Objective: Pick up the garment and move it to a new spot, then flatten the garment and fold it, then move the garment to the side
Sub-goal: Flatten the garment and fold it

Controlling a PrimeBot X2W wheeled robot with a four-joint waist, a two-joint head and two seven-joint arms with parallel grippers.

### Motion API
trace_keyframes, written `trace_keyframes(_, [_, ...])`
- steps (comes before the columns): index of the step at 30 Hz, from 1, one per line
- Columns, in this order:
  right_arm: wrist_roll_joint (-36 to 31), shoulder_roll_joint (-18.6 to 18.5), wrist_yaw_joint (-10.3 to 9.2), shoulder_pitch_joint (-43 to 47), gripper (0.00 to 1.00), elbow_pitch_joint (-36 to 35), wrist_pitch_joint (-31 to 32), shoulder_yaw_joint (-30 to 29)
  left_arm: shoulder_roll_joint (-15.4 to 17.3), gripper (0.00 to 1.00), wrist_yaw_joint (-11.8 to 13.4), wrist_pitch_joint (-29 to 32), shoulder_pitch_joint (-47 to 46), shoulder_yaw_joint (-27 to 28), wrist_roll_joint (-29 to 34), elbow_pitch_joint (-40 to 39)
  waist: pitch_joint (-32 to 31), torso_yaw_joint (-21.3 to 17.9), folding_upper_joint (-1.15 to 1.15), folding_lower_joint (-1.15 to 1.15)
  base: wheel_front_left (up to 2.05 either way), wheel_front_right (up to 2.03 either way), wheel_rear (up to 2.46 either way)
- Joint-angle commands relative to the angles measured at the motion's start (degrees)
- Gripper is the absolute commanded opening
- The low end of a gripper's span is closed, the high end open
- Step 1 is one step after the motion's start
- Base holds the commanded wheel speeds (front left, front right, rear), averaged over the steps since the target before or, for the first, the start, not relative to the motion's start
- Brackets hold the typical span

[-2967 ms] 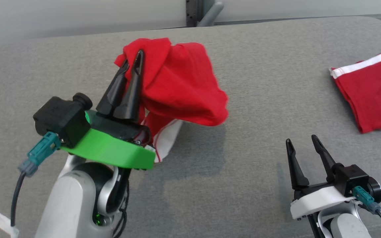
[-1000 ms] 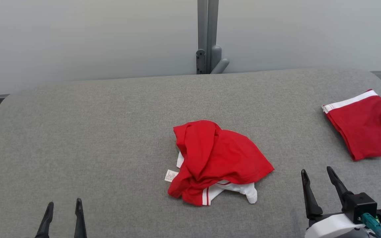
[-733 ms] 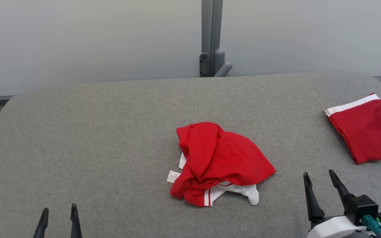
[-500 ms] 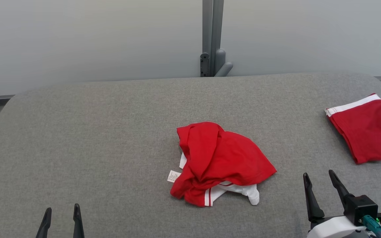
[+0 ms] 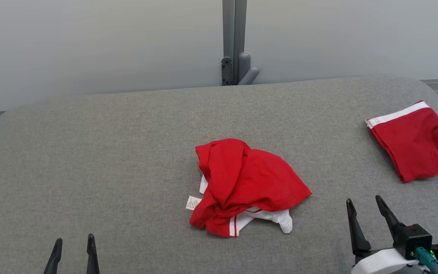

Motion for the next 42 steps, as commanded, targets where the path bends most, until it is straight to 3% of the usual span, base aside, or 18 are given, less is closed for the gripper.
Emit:
trace_keyframes(1, [-0.2,-0.1,-0.1,-0.5,1.0,0.0,-0.2,0.0,-0.2,1.0,-0.2,-0.2,-1.1,0.2,0.6,0.0,0.2,-0.4,0.24,0.0,0.0,0.0,0.0])
trace_keyframes(5, [-0.5,-0.1,-0.1,-1.2,1.0,0.0,-0.2,0.4,-0.5,1.0,-0.6,-0.2,-2.3,-1.1,-0.7,-0.3,0.9,-1.8,0.24,0.0,0.0,0.0,0.0])
trace_keyframes(11, [-0.6,-0.1,-0.1,-2.2,1.0,-0.2,-0.2,0.6,-0.6,1.0,-1.4,0.6,-5.7,-9.5,-4.3,2.4,2.8,-5.2,0.24,0.0,0.0,0.0,0.0])
trace_keyframes(20, [-0.3,-0.1,-0.1,-3.9,1.0,-1.6,-0.2,0.1,0.1,1.0,-1.5,12.1,-9.8,-24.3,-19.0,6.0,8.2,-10.7,0.24,0.0,0.0,0.0,0.0])
trace_keyframes(31, [0.2,-0.1,-0.1,-5.8,1.0,-2.0,-0.2,-0.2,0.8,1.0,-1.5,12.8,-16.4,-25.0,-21.6,15.0,11.8,-13.8,0.24,0.0,0.0,0.0,0.0])
trace_keyframes(32, [0.2,0.0,-0.1,-5.8,1.0,-2.0,-0.2,-0.1,0.8,0.93,-1.5,12.4,-17.0,-25.1,-22.1,15.4,11.8,-13.9,0.24,0.0,0.0,0.0,0.0])
trace_keyframes(33, [0.3,-0.1,-0.1,-5.7,1.0,-1.9,-0.2,-0.1,1.1,0.37,-1.5,11.9,-17.5,-25.1,-22.4,15.7,11.7,-13.9,0.24,0.0,0.0,0.0,0.0])
trace_keyframes(34, [0.3,-0.1,-0.1,-5.7,1.0,-1.9,-0.2,-0.1,1.1,0.37,-1.5,11.9,-17.5,-25.1,-22.4,15.7,11.7,-13.9,0.24,0.0,0.0,0.0,0.0])
trace_keyframes(35, [0.4,-0.1,-0.1,-5.5,1.0,-1.9,-0.2,-0.2,1.3,0.0,-1.5,11.5,-17.9,-25.4,-22.7,15.8,11.5,-13.9,0.24,0.0,0.0,0.0,0.0])
trace_keyframes(39, [0.8,-0.1,-0.1,-4.3,1.0,-1.4,-0.2,0.2,3.2,0.0,-1.5,11.9,-18.6,-27.8,-24.3,13.1,10.2,-13.2,0.24,0.0,0.0,0.0,0.0])
trace_keyframes(42, [1.0,-0.1,-0.1,-3.6,1.0,-1.1,-0.2,0.6,4.4,0.0,-1.5,13.8,-18.5,-29.3,-26.9,6.8,9.0,-12.2,0.24,0.0,0.0,0.0,0.0])
